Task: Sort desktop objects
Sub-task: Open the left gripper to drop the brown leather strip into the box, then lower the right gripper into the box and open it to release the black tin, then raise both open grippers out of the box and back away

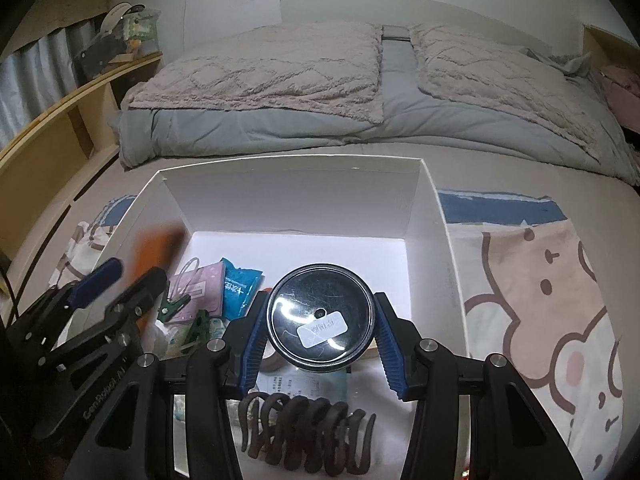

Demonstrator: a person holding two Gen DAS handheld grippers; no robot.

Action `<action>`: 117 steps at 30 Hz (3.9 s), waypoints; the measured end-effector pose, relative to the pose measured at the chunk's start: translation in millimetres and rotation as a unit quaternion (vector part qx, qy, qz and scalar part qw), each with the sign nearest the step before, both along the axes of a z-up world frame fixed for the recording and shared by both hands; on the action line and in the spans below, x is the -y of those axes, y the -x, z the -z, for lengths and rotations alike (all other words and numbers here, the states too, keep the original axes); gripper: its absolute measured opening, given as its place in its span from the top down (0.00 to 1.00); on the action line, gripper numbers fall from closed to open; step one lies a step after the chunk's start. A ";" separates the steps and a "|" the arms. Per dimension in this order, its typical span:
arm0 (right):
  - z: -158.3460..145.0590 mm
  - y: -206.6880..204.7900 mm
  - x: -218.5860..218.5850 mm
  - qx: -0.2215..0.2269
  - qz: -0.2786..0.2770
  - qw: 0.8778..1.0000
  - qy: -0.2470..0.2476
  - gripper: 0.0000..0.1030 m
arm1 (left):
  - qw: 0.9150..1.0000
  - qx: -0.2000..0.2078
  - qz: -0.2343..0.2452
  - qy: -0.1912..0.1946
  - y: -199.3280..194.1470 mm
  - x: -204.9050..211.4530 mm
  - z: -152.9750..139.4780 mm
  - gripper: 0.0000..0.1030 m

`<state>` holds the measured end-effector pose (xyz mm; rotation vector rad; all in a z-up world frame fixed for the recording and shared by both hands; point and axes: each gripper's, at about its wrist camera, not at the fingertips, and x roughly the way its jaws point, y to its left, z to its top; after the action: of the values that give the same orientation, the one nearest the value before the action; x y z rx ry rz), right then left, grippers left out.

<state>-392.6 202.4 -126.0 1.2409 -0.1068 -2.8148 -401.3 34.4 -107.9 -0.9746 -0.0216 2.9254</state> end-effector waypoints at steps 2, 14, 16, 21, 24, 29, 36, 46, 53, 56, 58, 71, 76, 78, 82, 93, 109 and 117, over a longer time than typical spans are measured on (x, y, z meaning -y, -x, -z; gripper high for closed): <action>1.3 1.3 2.5 0.002 -0.001 1.000 0.002 0.51 | 1.000 0.002 -0.001 0.001 -0.1 2.8 0.3 0.35; 10.0 6.4 23.2 0.024 -0.008 1.000 0.016 0.51 | 0.997 -0.070 -0.025 0.029 -17.4 29.8 -22.4 0.31; 11.9 7.3 29.4 0.029 -0.013 0.999 0.017 0.51 | 0.996 -0.075 -0.033 0.028 -19.4 38.4 -25.6 0.31; 19.7 10.1 47.1 0.049 -0.021 0.998 0.019 0.51 | 0.995 -0.078 -0.054 0.031 -22.3 58.9 -27.6 0.31; 24.6 11.9 58.5 0.059 -0.028 0.998 0.021 0.51 | 0.995 -0.077 -0.061 0.030 -25.3 69.4 -26.7 0.31; 33.7 12.9 77.2 0.077 -0.047 0.996 0.005 0.51 | 0.995 -0.069 -0.063 0.031 -25.3 79.4 -23.8 0.31; 42.6 10.3 81.5 0.099 -0.052 0.994 0.006 0.51 | 0.995 -0.064 -0.070 0.015 -25.4 86.0 -22.7 0.31; 47.3 4.0 81.9 0.121 -0.064 0.990 0.033 0.44 | 0.996 -0.062 -0.069 0.006 -28.4 84.9 -26.3 0.30; 44.9 -2.9 89.5 0.113 -0.083 0.990 0.011 0.31 | 0.996 -0.062 -0.070 0.001 -30.9 82.2 -28.2 0.30; 42.3 -3.8 88.7 0.110 -0.084 0.990 0.015 0.31 | 0.996 -0.064 -0.069 0.000 -32.2 81.1 -29.9 0.30; 40.3 -4.2 87.7 0.104 -0.085 0.991 0.019 0.31 | 0.996 -0.061 -0.071 0.002 -32.5 80.5 -29.7 0.30; 21.5 -12.0 66.4 0.054 -0.051 0.997 0.036 0.25 | 0.994 -0.060 -0.087 -0.003 -43.7 86.1 -37.4 0.21; 12.1 -16.9 51.8 0.037 -0.031 0.998 0.039 0.20 | 0.995 -0.060 -0.085 -0.005 -47.5 82.5 -40.9 0.16; 8.7 -19.4 46.5 0.032 -0.023 0.998 0.041 0.12 | 0.995 -0.059 -0.081 -0.007 -48.7 80.8 -41.7 0.08; 4.4 -22.1 39.7 0.028 -0.017 0.999 0.029 0.12 | 0.996 -0.051 -0.079 -0.004 -52.0 77.5 -43.5 0.01; -12.5 -37.1 20.1 -0.003 0.009 1.000 0.028 0.00 | 0.997 -0.039 -0.073 0.004 -60.5 73.0 -49.4 0.00; -44.2 -68.6 -2.0 -0.089 0.027 0.995 0.028 0.00 | 0.997 -0.055 -0.060 -0.007 -82.4 67.5 -67.5 0.00; -56.9 -88.6 -9.0 -0.141 0.027 0.990 0.008 0.00 | 0.997 -0.059 -0.048 -0.011 -90.6 64.4 -72.1 0.00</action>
<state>-304.0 211.5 -69.1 0.8369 -0.1497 -2.9934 -310.7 -30.0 -35.8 -0.8198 -0.0981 3.0584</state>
